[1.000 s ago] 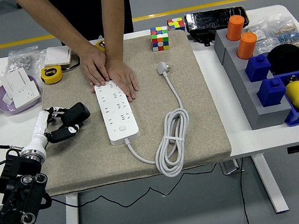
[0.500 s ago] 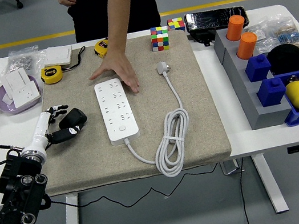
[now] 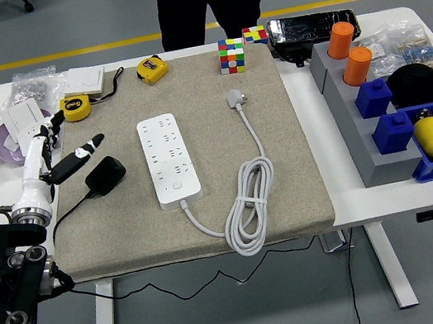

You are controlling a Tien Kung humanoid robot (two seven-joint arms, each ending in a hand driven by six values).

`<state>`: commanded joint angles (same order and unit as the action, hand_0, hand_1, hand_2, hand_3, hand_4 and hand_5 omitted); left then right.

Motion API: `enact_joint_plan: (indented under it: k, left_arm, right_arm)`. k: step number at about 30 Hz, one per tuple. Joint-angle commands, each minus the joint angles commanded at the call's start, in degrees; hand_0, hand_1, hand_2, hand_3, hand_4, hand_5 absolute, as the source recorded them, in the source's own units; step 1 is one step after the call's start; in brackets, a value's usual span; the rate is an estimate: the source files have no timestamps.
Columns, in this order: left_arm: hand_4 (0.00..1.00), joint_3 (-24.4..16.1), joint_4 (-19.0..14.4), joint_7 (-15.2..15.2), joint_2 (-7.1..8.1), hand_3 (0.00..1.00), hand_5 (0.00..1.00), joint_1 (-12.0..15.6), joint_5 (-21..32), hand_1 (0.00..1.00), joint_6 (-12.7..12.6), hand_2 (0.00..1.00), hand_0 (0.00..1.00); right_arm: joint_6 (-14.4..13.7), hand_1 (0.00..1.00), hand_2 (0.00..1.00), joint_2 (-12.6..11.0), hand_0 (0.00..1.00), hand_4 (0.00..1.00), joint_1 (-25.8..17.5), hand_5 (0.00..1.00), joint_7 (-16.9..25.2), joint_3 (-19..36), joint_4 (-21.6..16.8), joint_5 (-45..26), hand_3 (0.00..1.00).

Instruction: Pick up the plug,place it near the board,insert it into the board,press the button

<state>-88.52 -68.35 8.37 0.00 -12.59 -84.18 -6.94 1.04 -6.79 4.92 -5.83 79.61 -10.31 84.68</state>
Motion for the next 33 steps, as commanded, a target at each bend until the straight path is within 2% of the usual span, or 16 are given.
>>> enact_joint_plan:
  k: [4, 9, 10, 11, 15, 16, 19, 27, 28, 33]
  left_arm:
    - [0.998, -0.83, -4.01, 2.09, 0.0, 0.935, 0.998, 1.47, 9.64, 0.998, 0.81, 0.964, 0.998]
    - [0.998, -2.54, -6.45, 2.2, 0.0, 0.935, 0.998, 3.7, 19.35, 0.998, 2.59, 0.964, 0.998]
    - [0.998, -2.73, -6.76, 2.39, 0.0, 0.818, 0.998, 4.21, 20.52, 0.847, 2.48, 0.812, 0.885]
    - [0.998, -3.08, -7.48, 2.44, 0.0, 0.818, 0.998, 5.1, 21.32, 0.847, 2.33, 0.812, 0.885]
    - [0.998, -4.22, -10.47, 2.27, 0.0, 0.818, 0.998, 7.96, 21.75, 0.847, 2.01, 0.812, 0.885]
    - [0.998, -4.48, -11.2, 2.19, 0.0, 0.771, 0.998, 8.54, 21.34, 0.794, 1.83, 0.758, 0.817]
    - [0.998, -5.14, -13.26, 1.82, 0.0, 0.771, 0.998, 10.07, 19.97, 0.794, 1.56, 0.758, 0.817]
    - [0.998, -6.51, -13.89, 0.27, 0.0, 0.744, 0.998, 10.81, 14.97, 0.779, 0.47, 0.734, 0.803]
    - [0.998, -6.65, -13.98, 0.15, 0.0, 0.667, 0.952, 10.88, 14.65, 0.724, 0.39, 0.662, 0.779]
    - [0.998, -6.92, -14.42, -0.33, 0.0, 0.667, 0.952, 11.18, 13.39, 0.724, 0.19, 0.662, 0.779]
  right_arm:
    - [0.16, 0.747, 0.743, 0.04, 0.819, 0.998, -0.28, 0.818, -0.13, 0.25, 0.0, 0.58, 0.776]
    - [0.3, 0.747, 0.743, 0.35, 0.819, 0.998, -0.56, 0.818, -0.08, 0.62, 0.0, 1.11, 0.776]
    - [0.31, 0.748, 0.743, 0.42, 0.819, 0.998, -0.58, 0.82, -0.04, 0.69, 0.0, 1.19, 0.776]
    - [0.3, 0.748, 0.743, 0.53, 0.819, 0.998, -0.57, 0.82, 0.05, 0.69, 0.0, 1.23, 0.776]
    - [0.3, 0.748, 0.743, 0.89, 0.819, 0.998, -0.53, 0.82, 0.14, 0.84, 0.0, 1.66, 0.776]
    - [0.29, 0.748, 0.743, 1.0, 0.817, 0.998, -0.54, 0.821, 0.14, 0.82, 0.0, 1.69, 0.776]
    - [0.36, 0.748, 0.743, 1.35, 0.817, 0.998, -0.74, 0.821, 0.1, 0.49, 0.0, 1.81, 0.776]
    - [0.33, 0.748, 0.744, 2.07, 0.819, 0.998, -0.92, 0.821, 0.14, 0.83, 0.0, 2.57, 0.776]
    - [0.34, 0.748, 0.744, 2.12, 0.819, 0.998, -0.9, 0.821, 0.15, 0.78, 0.0, 2.56, 0.777]
    - [0.3, 0.748, 0.744, 2.23, 0.819, 0.998, -1.07, 0.821, 0.01, 1.33, 0.0, 3.33, 0.777]
